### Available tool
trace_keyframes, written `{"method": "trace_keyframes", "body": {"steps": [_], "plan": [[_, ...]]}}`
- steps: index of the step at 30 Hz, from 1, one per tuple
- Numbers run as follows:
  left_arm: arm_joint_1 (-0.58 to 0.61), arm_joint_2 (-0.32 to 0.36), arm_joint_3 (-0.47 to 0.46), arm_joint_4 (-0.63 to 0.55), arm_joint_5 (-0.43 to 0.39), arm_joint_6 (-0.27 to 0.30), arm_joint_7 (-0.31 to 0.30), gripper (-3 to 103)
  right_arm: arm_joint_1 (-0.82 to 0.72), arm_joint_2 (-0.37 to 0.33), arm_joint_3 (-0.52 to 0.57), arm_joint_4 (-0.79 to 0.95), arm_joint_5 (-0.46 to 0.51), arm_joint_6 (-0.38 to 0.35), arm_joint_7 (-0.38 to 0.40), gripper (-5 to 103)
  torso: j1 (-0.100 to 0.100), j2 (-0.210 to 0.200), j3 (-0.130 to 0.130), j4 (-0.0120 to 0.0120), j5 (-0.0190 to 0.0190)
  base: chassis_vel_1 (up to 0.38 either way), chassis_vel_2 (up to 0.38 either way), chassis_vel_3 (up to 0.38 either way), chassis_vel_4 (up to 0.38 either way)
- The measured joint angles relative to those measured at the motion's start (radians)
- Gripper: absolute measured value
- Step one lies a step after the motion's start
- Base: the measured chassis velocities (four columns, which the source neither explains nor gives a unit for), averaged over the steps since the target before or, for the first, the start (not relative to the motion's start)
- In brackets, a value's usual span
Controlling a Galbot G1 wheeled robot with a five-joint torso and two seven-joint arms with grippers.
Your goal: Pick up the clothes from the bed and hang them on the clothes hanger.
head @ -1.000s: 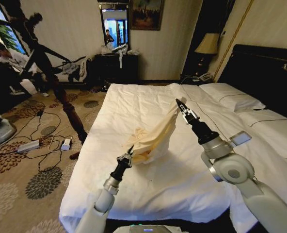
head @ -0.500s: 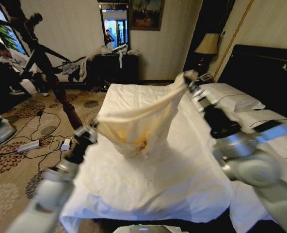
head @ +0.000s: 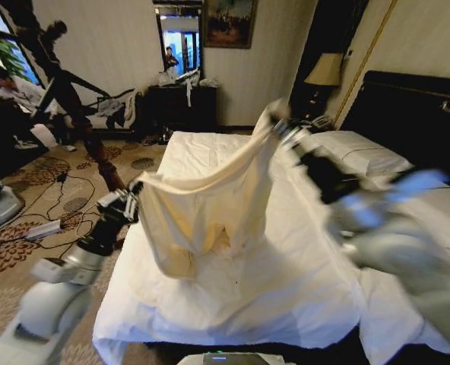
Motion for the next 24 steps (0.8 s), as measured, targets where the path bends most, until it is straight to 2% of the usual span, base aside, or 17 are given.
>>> {"method": "trace_keyframes", "body": {"steps": [1,2,3,4,5,6,9,10,12,13,16,17,18,20,22,23,24], "plan": [[-0.004,-0.004,0.011,0.047,0.005,0.009,0.0,0,0.033,0.058,-0.064,-0.065,-0.018,-0.023,0.049,0,0.0,0.0,0.0,0.0002,-0.0003,0.0,0.0,0.0,0.0],[-0.004,-0.004,0.011,0.047,0.005,0.009,0.0,0,0.033,0.058,-0.064,-0.065,-0.018,-0.023,0.049,0,0.0,0.0,0.0,0.0002,-0.0003,0.0,0.0,0.0,0.0],[-0.011,-0.012,0.032,0.11,0.012,0.019,-0.005,0,0.067,0.126,-0.136,-0.159,-0.044,-0.048,0.12,0,0.0,0.0,0.0,0.0009,-0.0006,0.0,0.0,0.0,0.0],[-0.012,-0.013,0.034,0.115,0.012,0.02,-0.005,0,0.071,0.134,-0.145,-0.171,-0.047,-0.051,0.129,0,0.0,0.0,0.0,0.001,-0.0007,0.0,0.0,0.0,0.0],[-0.019,-0.032,0.069,0.184,0.014,0.039,-0.012,0,0.095,0.202,-0.207,-0.273,-0.07,-0.095,0.204,0,0.0,0.0,0.0,0.0009,-0.0009,0.0,0.0,0.0,0.0],[-0.022,-0.044,0.089,0.21,0.016,0.045,-0.012,0,0.1,0.225,-0.224,-0.308,-0.08,-0.117,0.236,-1,0.0,0.0,0.0,0.0004,-0.0005,0.0,0.0,0.0,0.0],[-0.03,-0.083,0.143,0.273,0.032,0.053,-0.011,0,0.104,0.278,-0.258,-0.374,-0.092,-0.175,0.297,9,0.0,0.0,0.0,-0.0005,-0.0008,0.0,0.0,0.0,0.0],[-0.035,-0.109,0.169,0.313,0.043,0.055,-0.016,0,0.102,0.304,-0.269,-0.398,-0.096,-0.206,0.326,15,0.0,0.0,0.0,-0.0005,-0.0004,0.0,0.0,0.0,0.0],[-0.038,-0.128,0.183,0.342,0.053,0.056,-0.022,0,0.098,0.319,-0.272,-0.408,-0.098,-0.23,0.353,15,0.0,0.0,0.0,-0.0003,-0.0005,0.0,0.0,0.0,0.0],[-0.043,-0.149,0.193,0.379,0.065,0.06,-0.036,0,0.092,0.336,-0.272,-0.411,-0.098,-0.263,0.389,20,0.0,0.0,0.0,-0.0002,-0.0008,0.0,0.0,0.0,0.0],[-0.06,-0.189,0.19,0.456,0.094,0.07,-0.071,0,0.073,0.346,-0.256,-0.381,-0.094,-0.351,0.49,31,0.0,0.0,0.0,0.0003,-0.0004,0.0,0.0,0.0,0.0],[-0.067,-0.202,0.182,0.487,0.101,0.078,-0.088,0,0.063,0.332,-0.245,-0.351,-0.077,-0.403,0.54,37,0.0,0.0,0.0,0.0001,-0.0004,0.0,0.0,0.0,0.0],[-0.067,-0.202,0.182,0.487,0.101,0.078,-0.088,0,0.063,0.332,-0.245,-0.351,-0.077,-0.403,0.54,37,0.0,0.0,0.0,0.0001,-0.0004,0.0,0.0,0.0,0.0],[-0.078,-0.217,0.167,0.534,0.109,0.091,-0.113,0,0.031,0.284,-0.217,-0.271,-0.016,-0.506,0.637,47,0.0,0.0,0.0,-0.0004,-0.0002,0.0,0.0,0.0,0.0],[-0.084,-0.228,0.152,0.559,0.115,0.096,-0.127,0,-0.007,0.239,-0.182,-0.199,0.047,-0.562,0.682,58,0.0,0.0,0.0,-0.0005,-0.0003,0.0,0.0,0.0,0.0],[-0.084,-0.228,0.152,0.559,0.115,0.096,-0.127,0,-0.007,0.239,-0.182,-0.199,0.047,-0.562,0.682,58,0.0,0.0,0.0,-0.0005,-0.0003,0.0,0.0,0.0,0.0],[-0.085,-0.231,0.148,0.564,0.117,0.098,-0.13,0,-0.02,0.226,-0.168,-0.176,0.076,-0.575,0.694,63,0.0,0.0,0.0,-0.0005,-0.0003,0.0,0.0,0.0,0.0]]}}
